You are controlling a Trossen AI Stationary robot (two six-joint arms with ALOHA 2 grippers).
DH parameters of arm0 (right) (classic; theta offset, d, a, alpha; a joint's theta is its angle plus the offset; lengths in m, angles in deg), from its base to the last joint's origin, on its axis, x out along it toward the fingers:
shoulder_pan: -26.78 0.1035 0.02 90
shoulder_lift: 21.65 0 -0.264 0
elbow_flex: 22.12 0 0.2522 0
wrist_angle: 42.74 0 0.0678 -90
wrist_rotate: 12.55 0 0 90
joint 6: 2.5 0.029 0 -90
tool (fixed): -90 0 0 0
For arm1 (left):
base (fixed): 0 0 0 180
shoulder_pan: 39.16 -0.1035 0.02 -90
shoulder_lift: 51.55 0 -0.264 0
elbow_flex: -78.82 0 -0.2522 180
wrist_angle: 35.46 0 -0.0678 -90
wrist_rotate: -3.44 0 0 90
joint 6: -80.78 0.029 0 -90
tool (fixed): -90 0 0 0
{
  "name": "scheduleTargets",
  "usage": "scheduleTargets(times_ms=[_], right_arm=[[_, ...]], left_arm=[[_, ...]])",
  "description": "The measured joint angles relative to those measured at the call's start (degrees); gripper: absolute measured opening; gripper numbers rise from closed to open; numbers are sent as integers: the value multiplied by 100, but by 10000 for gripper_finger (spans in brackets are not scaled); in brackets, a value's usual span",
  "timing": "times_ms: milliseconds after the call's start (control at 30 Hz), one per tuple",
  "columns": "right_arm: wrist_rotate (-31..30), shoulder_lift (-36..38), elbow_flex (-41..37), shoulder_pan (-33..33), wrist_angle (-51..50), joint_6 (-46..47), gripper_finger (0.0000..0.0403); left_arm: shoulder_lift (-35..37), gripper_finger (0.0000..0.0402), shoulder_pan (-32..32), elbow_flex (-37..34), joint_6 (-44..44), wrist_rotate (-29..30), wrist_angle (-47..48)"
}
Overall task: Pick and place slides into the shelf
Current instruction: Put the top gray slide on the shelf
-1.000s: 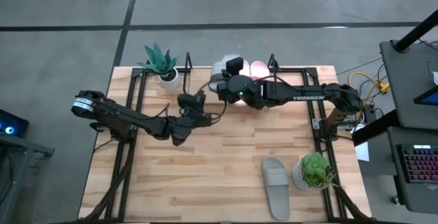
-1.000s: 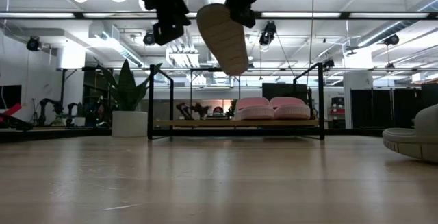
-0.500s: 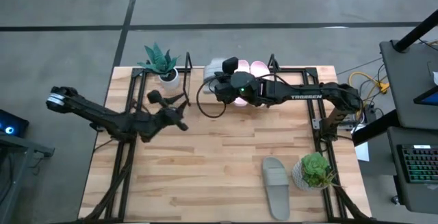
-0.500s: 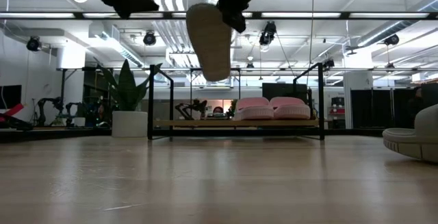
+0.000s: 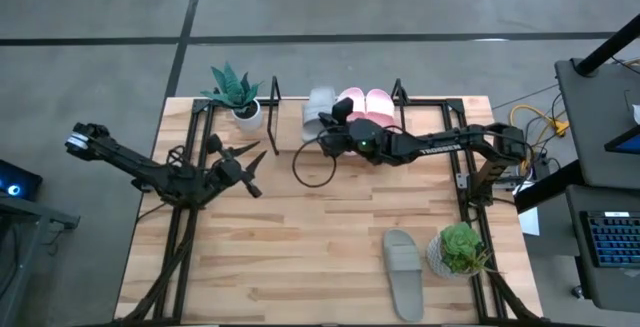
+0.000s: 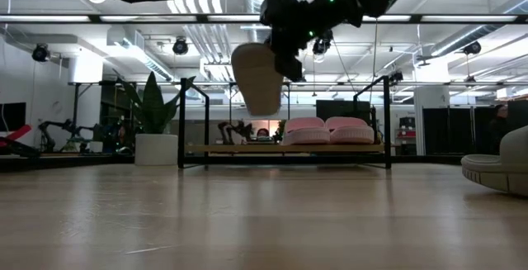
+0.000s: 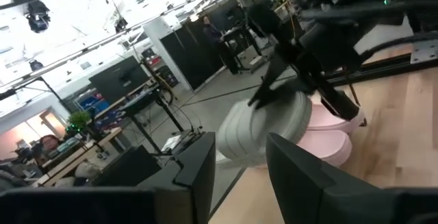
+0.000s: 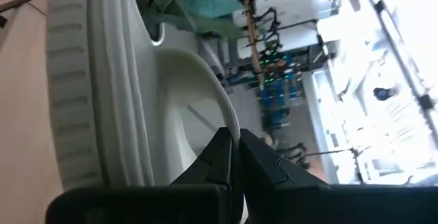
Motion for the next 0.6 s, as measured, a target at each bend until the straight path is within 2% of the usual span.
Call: scheduleTargets(times_ms=[233, 600], right_arm=[[175, -41, -375, -157, 133, 637, 8], [461, -484, -380, -393, 573, 806, 8]], left_arm=[[-113, 114, 1, 0, -10, 0, 10], [-265, 114, 1, 2, -8, 23, 13]])
